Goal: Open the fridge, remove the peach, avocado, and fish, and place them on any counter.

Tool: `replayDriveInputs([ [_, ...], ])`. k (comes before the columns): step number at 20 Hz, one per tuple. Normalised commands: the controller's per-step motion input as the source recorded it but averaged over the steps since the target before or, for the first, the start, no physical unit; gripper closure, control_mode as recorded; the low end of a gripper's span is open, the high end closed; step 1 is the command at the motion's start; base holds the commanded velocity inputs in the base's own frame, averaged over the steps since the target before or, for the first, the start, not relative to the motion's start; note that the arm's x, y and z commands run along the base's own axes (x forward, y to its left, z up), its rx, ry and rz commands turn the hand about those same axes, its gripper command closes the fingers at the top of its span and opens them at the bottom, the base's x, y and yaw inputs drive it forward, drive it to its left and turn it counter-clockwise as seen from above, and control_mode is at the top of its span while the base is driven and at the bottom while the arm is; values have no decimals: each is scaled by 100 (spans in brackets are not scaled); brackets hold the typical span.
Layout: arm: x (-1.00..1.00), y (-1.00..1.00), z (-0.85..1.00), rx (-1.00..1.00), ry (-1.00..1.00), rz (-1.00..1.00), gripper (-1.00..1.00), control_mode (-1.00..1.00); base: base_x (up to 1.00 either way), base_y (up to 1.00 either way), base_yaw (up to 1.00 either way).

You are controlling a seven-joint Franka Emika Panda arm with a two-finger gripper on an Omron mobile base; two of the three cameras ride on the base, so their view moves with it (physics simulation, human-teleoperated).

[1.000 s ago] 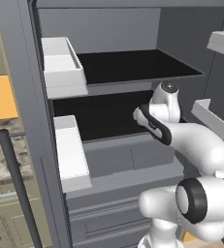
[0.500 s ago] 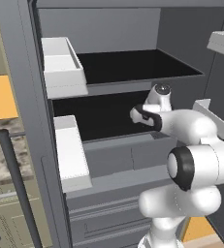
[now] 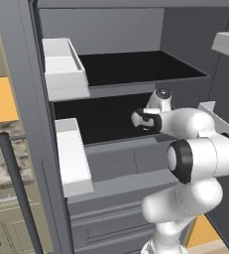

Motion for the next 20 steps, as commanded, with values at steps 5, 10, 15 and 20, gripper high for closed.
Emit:
replayDriveInputs([
  [5,-92,8,44,0,-20,1,100,-100,0,0,0],
  [10,-100,16,92,0,-17,6,100,-100,0,0,0],
  [15,-100,24,13,0,2,4,100,-100,0,0,0],
  [20,-97,34,0,2,15,1,100,-100,0,0,0],
])
